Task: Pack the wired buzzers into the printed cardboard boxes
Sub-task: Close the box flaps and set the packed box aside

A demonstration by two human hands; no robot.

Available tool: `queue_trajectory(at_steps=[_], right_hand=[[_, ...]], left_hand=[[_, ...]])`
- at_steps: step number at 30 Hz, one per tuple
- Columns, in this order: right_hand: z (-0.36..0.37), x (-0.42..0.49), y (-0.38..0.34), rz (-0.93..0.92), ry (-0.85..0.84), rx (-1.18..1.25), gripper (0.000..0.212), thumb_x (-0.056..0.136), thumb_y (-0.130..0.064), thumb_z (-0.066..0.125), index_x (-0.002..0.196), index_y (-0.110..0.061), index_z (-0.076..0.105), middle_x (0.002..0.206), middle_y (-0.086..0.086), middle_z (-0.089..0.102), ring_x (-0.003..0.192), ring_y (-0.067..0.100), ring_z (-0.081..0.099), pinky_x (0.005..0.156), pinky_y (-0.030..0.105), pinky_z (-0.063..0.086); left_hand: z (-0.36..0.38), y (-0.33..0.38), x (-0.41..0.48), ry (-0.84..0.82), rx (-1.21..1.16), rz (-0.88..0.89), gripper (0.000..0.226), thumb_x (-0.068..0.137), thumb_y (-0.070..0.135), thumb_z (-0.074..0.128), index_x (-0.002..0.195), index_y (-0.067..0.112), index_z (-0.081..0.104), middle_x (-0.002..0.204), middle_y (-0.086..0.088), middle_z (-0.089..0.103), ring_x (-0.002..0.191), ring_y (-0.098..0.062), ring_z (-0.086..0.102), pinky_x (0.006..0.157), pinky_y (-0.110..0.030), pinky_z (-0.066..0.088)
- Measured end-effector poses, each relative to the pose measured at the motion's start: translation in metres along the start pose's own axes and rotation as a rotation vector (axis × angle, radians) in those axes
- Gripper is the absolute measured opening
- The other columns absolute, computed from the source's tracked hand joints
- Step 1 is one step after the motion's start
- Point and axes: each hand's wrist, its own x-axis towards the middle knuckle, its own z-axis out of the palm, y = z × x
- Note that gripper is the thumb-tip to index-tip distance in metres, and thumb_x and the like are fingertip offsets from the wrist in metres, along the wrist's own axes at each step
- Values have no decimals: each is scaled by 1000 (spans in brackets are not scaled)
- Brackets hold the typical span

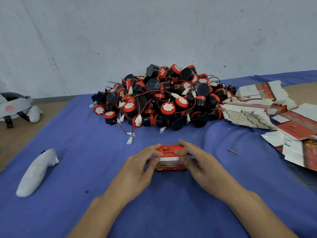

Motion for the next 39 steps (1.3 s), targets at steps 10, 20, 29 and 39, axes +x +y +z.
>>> queue_trajectory(at_steps=[10,20,29,39], right_hand=[[5,-2,6,-16,61,-120,22,105,-29,51,125,-32,59,132,-42,49,106,-1,61,82,16,50],[5,-1,2,-35,67,-138,20,104,-30,51,122,-36,57,117,-53,46,100,4,62,76,18,51],[2,-2,3,-21,48,-133,17,104,-25,54,114,-32,65,142,-30,48,103,1,61,77,7,48],[1,-3,-3,23,22,-58,17,104,-26,52,111,-37,62,143,-35,45,104,-3,62,79,8,47]], left_hand=[[4,4,-2,3,-36,-23,16,91,57,42,104,52,51,131,50,45,109,18,56,82,-17,54],[2,3,0,41,-57,-4,24,89,63,40,104,50,55,134,40,51,112,13,59,88,-15,53],[3,1,1,94,-30,31,14,97,36,51,105,47,57,124,42,54,90,11,64,70,-6,46],[-1,4,-3,61,-8,24,22,91,53,49,109,45,60,133,40,51,108,11,60,78,-13,54]])
